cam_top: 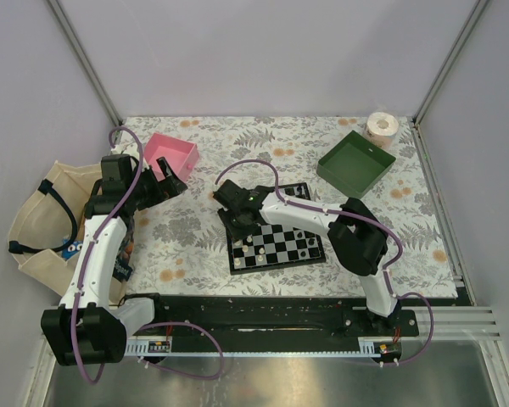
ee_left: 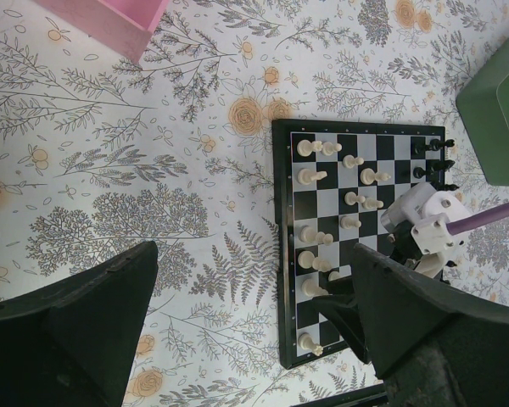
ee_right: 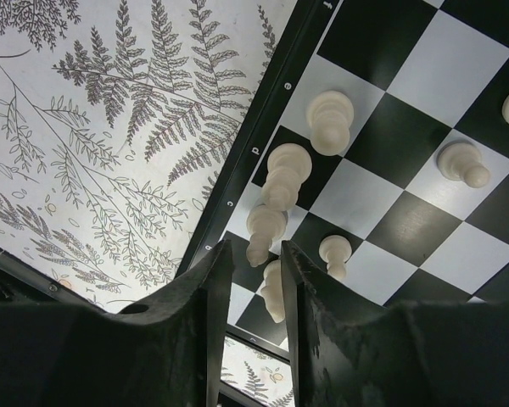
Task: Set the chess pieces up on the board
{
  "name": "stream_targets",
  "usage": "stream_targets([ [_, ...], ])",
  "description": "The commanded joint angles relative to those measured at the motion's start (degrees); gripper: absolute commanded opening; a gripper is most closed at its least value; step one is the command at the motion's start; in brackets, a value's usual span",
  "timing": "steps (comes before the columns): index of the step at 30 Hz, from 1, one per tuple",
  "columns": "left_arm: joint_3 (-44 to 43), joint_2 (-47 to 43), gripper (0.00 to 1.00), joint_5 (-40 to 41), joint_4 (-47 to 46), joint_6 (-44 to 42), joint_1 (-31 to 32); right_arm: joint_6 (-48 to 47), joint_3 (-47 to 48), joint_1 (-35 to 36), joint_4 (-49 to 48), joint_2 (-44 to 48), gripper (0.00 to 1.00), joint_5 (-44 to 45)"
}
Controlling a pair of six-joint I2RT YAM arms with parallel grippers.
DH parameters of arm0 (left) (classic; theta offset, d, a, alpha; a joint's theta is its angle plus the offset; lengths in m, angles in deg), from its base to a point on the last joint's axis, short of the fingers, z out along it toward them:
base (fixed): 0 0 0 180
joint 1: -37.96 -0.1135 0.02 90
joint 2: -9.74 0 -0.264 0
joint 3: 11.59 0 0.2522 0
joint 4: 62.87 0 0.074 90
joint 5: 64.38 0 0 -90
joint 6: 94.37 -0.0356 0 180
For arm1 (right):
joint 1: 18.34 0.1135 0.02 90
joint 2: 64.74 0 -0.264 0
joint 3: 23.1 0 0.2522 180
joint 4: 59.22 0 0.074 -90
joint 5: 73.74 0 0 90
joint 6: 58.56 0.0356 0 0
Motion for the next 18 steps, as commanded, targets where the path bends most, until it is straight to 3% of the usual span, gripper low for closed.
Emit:
stream_targets([
  [1,-0.6,-0.6,0.99,-1.3,-1.7,-0.7,-0.1,-0.4,1.2,0.6,0.0,2.6,0.39,1.0],
  [13,-0.6,-0.5,0.99,-1.5,-1.8,-0.6,-0.2,-0.4,-6.3,0.6,-0.5,11.3,0.41,2.8],
  [18,-0.6,-0.6,0.99,-1.5,-1.8,-0.6,-0.2,-0.4,-7.2,0.7,-0.5,10.2,0.41,1.1],
])
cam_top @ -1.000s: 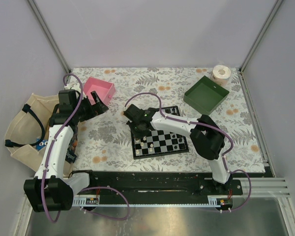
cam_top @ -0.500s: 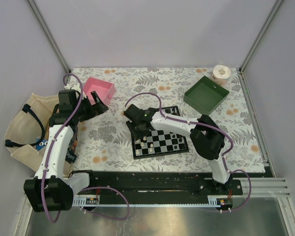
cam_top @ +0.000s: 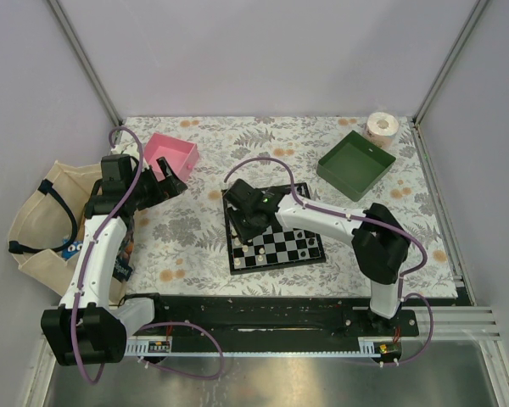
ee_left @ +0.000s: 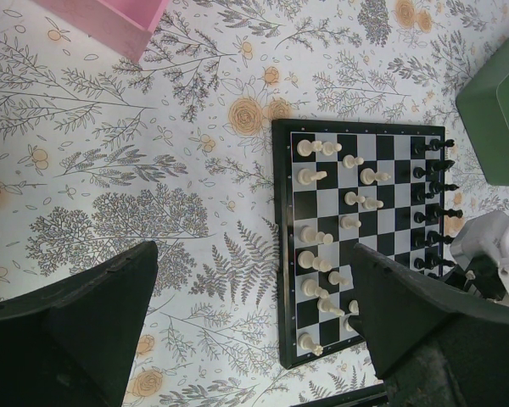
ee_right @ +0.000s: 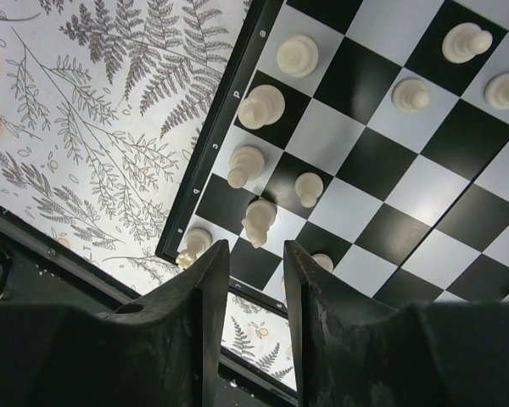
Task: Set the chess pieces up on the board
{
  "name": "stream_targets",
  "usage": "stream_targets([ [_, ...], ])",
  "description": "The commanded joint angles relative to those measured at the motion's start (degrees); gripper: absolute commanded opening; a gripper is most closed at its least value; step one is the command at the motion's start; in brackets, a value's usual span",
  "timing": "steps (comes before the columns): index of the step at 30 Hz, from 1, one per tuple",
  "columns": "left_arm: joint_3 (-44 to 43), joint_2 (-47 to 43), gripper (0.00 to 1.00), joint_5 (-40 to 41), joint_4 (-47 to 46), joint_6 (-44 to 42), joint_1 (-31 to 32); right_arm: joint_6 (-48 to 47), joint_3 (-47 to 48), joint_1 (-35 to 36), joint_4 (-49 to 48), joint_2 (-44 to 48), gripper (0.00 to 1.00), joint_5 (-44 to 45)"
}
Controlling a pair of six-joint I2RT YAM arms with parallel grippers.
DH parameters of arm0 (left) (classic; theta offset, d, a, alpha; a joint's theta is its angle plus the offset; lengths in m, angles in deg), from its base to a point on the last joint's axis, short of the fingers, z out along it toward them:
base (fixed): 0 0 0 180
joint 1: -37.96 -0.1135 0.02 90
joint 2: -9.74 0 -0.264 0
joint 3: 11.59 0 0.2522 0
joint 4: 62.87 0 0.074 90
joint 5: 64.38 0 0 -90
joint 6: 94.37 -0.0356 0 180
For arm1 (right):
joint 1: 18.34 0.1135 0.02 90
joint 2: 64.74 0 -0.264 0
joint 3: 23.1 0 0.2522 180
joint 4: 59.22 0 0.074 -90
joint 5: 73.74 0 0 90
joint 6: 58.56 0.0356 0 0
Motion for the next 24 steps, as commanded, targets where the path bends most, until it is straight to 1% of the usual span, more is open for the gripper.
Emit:
stream_targets([
  [1,-0.5,-0.5,0.99,-1.5,-1.7,-0.6,-0.2,0.1,-0.6,0.6,-0.7,0.6,0.41,-0.7],
  [21,-0.6,-0.5,0.99,-1.4,-1.7,-0.6,-0.2,-0.5,1.7,0.7,-0.2,-4.6,0.41,-2.1],
  [24,-0.6,-0.4,0.99,-1.4,-1.7,-0.6,-0.2,-0.6,2.1,0.7,0.3,-5.2,0.39,-2.1],
])
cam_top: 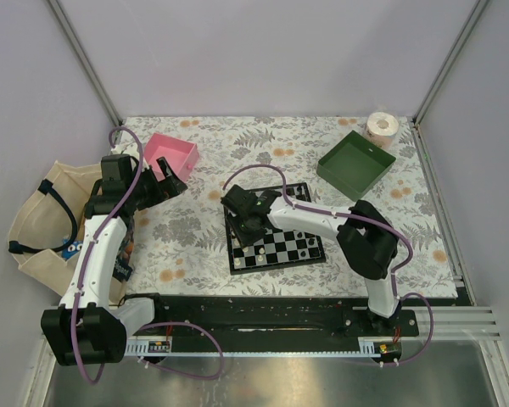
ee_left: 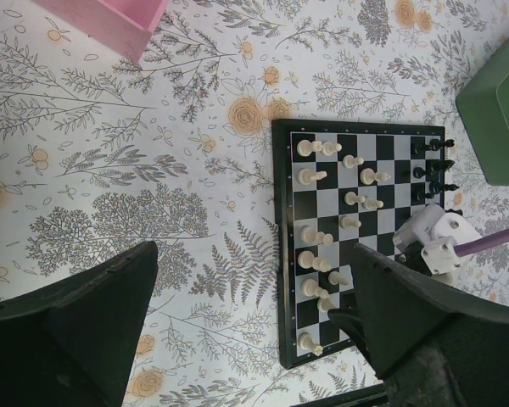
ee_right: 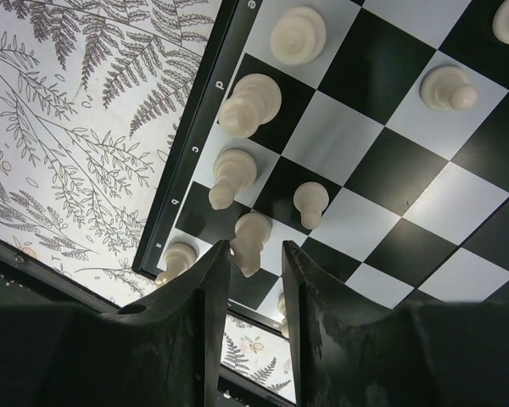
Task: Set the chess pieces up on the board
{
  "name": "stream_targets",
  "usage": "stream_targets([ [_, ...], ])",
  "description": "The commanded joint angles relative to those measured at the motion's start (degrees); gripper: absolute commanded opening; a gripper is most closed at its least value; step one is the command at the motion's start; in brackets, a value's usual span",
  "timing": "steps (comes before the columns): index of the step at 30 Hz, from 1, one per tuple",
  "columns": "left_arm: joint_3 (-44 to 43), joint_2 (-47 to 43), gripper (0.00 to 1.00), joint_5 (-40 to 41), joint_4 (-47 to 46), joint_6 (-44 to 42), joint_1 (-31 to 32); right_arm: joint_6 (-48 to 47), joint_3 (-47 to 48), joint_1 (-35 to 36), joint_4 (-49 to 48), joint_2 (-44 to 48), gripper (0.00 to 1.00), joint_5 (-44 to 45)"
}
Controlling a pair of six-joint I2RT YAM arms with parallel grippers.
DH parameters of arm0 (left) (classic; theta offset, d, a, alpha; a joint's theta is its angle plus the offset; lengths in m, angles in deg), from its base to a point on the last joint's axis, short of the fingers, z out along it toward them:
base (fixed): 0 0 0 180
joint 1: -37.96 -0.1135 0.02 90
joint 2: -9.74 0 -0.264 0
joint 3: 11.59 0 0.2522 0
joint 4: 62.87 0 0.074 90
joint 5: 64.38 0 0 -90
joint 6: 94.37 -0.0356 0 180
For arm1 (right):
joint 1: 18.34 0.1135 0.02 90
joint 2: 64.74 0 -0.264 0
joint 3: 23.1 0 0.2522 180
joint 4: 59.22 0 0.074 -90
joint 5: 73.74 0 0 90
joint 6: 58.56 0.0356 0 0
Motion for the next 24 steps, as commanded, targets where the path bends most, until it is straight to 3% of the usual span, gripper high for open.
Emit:
stream_targets([
  [1,-0.6,-0.4,0.99,-1.5,-1.7,-0.6,-0.2,-0.7,2.5,0.7,0.4,-0.6,0.38,-0.5],
  [3,-0.6,-0.3,0.99,-1.4,-1.7,-0.6,-0.2,-0.7,2.5,0.7,0.5,-0.6,0.37,-0.6],
  [7,-0.6,-0.5,0.99,-1.4,-1.7,-0.6,-0.1,-0.8,3.0,0.7,1.0,-0.5,0.21,-0.6],
  [11,-0.6,-0.5,0.99,-1.5,-1.7,-0.6,-0.2,-0.8,3.0,0.9,1.1,0.3,0.11,-2.4],
  [24,-0.6,-0.7,0.99,-1.5,-1.7,-0.6,-0.2,1.0,3.9,2.4,0.6,0.6,0.11,-1.0],
])
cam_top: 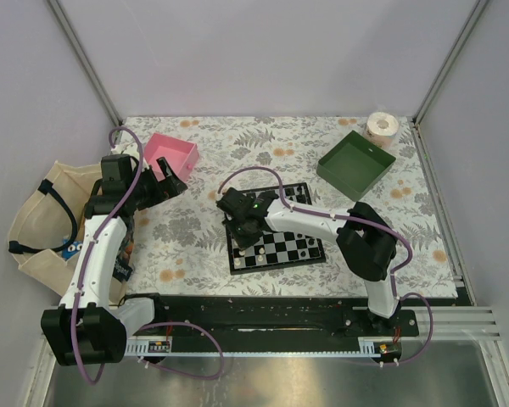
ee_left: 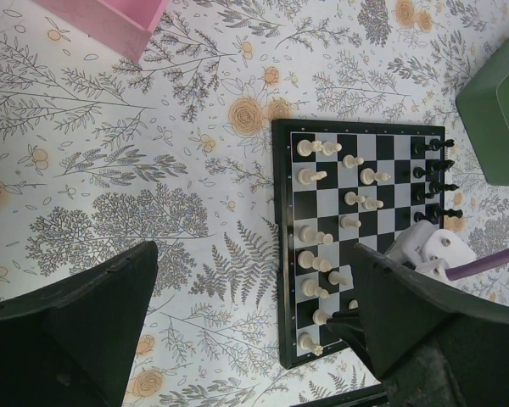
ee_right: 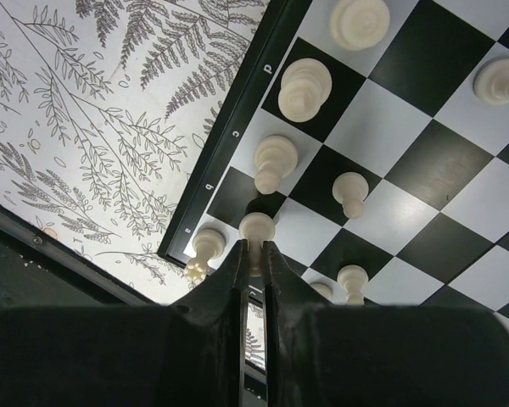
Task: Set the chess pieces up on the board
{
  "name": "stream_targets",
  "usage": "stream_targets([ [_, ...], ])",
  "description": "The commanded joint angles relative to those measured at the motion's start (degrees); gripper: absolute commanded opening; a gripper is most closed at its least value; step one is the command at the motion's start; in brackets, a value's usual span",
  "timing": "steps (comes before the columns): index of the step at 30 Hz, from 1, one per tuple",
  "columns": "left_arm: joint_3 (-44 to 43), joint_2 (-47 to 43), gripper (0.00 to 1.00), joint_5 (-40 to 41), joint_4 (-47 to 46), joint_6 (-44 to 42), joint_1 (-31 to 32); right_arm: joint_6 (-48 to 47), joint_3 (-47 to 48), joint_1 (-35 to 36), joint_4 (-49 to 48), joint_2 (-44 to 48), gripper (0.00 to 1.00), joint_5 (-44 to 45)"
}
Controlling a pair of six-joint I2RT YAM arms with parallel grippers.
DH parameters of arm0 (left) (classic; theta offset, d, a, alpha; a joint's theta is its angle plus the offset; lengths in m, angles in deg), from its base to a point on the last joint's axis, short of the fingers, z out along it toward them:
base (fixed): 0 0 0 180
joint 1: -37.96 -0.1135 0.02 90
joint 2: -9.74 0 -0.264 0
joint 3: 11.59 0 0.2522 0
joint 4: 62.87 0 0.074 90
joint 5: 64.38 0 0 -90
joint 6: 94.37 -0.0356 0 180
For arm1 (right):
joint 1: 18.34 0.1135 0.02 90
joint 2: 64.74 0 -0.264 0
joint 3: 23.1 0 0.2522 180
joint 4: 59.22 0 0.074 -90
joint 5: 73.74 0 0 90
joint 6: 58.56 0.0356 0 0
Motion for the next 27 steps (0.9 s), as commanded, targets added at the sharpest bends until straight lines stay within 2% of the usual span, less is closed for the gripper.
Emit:
stream_targets([
  [1,-0.6,-0.7,0.99,-1.5,-1.7,-0.6,-0.2,1.2,3.0,0.8,-0.5,0.9,0.11,0.5],
  [19,-0.6,-0.6,0.99,-1.5,-1.7,-0.6,-0.2,2.0,3.7,1.6,-1.0,-1.2,0.14,0.5],
  [27,-0.5,-0.6,0.99,-1.5,-1.7,-0.6,-0.2,2.5,3.6,1.6,-0.9,-1.9,0.22,2.1],
])
